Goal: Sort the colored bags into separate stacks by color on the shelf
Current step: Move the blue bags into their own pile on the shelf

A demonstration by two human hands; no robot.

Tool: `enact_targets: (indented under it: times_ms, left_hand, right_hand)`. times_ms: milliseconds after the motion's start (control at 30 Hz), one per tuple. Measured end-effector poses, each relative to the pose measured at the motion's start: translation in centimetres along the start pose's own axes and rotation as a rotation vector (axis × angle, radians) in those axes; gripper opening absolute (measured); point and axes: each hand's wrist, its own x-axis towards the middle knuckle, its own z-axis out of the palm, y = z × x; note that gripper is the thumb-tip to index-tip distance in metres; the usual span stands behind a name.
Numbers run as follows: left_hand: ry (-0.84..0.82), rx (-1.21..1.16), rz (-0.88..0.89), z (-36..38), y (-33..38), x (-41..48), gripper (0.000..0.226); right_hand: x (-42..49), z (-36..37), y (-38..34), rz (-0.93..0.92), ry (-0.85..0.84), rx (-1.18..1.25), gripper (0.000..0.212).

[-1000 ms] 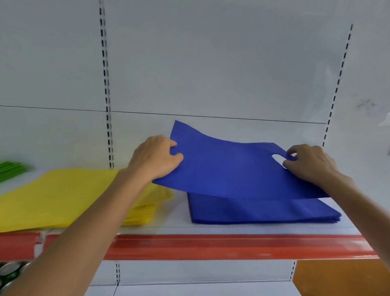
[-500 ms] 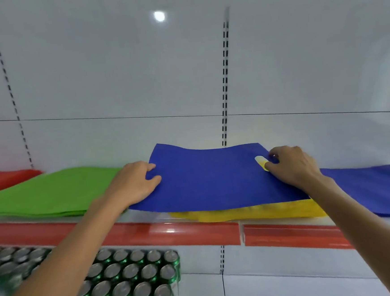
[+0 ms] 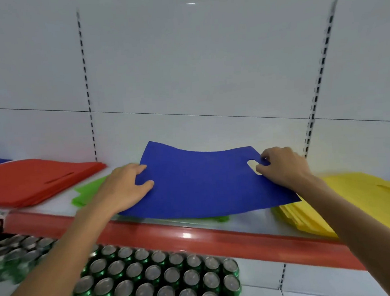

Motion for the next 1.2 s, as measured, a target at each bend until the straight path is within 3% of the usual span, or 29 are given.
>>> enact_targets:
  times_ms: [433,667,967,1200]
  left_hand:
    - [-0.060,0.042,0.105,-8.9,-24.7,5.6,0.054]
    - [-0.061,0.004,0.037,-11.2,-34.1,7.4,0.054]
    - [-0.003,-0.015,-0.022,-16.0,-46.5,10.4,0.053]
    - [-0.051,0.003,-0.084,-21.0,-61.5,12.5,0.052]
  right_hand:
    - [0.1,7.8,-24.6,0.129,-0.004,0.027,0.023]
    - [2.2,10.3,-34.2,0.087,-0.004,0.020,0.044]
    - [4.3,13.1,-48.3,0.021,-0.011,-0.018,0.033]
    - [3.6,17.4,-63.7,-0.016,0.021,-0.004,0.035]
